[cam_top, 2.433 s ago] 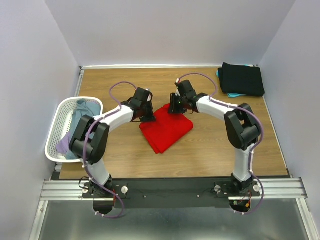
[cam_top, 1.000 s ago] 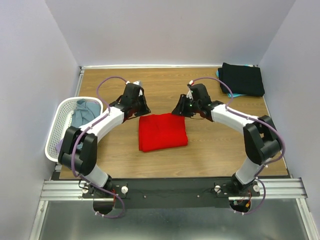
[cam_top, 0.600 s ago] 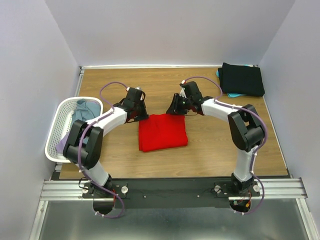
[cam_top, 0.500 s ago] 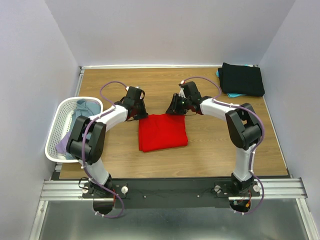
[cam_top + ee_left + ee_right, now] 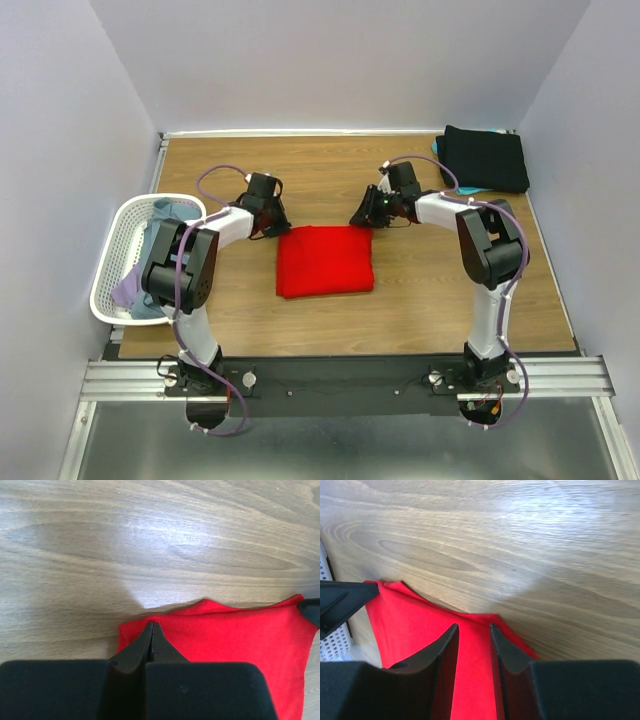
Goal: Fold and stack the t-shirts
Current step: Neatly place the folded tshirt to the corner
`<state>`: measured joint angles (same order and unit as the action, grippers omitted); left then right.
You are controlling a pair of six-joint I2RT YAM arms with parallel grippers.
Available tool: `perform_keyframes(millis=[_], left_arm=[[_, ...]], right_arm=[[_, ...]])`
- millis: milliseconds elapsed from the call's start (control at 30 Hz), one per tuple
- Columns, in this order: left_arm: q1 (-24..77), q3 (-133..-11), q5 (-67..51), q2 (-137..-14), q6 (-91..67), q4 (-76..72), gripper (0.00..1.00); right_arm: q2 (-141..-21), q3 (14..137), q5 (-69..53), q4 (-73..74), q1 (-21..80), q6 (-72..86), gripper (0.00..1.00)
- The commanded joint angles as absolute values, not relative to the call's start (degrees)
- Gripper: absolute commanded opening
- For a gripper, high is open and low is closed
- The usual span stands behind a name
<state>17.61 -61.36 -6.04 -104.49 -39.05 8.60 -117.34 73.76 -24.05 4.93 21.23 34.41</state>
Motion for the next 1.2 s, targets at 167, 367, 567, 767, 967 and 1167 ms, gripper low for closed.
perform_keyframes(millis=[167, 367, 567, 767, 967, 1167], left_arm=[[17.05, -64.95, -10.36, -104.77, -36.22, 8.17, 0.0], [18.27, -69.87, -14.59, -102.14, -32.97, 7.99, 0.1], [26.97, -73.04, -10.2, -98.63, -29.79, 15.55, 0.11], [36.64, -65.14, -10.11, -92.91, -32.6, 15.21, 0.0], [42.01, -59.86, -8.0, -91.93, -34.97, 13.19, 0.0], [45.44, -57.04, -6.07, -96.41, -37.09, 9.32, 0.0]], right_arm=[[-112.87, 70.06, -25.23, 5.19, 16.71, 33.4, 0.43], [-106.01, 66.54, -23.21, 5.36, 14.24, 34.28, 0.74], [-100.47, 60.23, -24.0, 5.54, 14.24, 34.71, 0.77], [-93.88, 52.39, -21.19, 6.5, 15.38, 35.68, 0.77], [-90.97, 48.17, -17.93, 6.59, 19.42, 38.4, 0.78], [-92.29, 47.9, -13.72, 6.42, 24.87, 41.56, 0.78]])
